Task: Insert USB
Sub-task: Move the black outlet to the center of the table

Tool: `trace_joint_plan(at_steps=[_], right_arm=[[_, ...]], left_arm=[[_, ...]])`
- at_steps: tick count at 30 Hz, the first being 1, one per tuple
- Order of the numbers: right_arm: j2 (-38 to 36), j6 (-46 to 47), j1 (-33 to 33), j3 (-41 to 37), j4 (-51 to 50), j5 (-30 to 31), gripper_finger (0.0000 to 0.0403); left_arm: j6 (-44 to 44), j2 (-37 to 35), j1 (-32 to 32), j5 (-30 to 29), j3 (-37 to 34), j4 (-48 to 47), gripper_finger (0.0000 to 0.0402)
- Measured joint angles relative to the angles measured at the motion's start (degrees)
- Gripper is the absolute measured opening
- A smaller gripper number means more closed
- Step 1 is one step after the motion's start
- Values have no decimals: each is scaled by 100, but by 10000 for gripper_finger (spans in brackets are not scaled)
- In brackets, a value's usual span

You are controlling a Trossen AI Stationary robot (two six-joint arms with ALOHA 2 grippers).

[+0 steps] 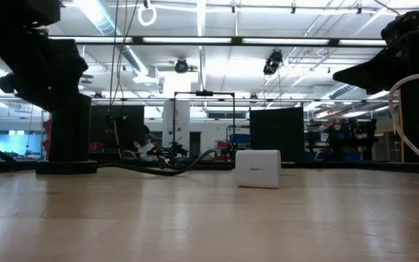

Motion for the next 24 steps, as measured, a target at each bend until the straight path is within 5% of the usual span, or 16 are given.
trace_joint_plan(at_steps=[6, 14, 24], right_arm=[[0, 2, 1, -1, -1, 2, 27], [0, 1, 1, 2, 11, -1, 36], [0, 0, -2, 2, 19, -1, 29]], left_arm=[[250, 34, 249, -312, -497, 1071, 254], [503, 63, 290, -454, -443, 1525, 254], [3634, 107, 395, -791, -384, 4915, 252]])
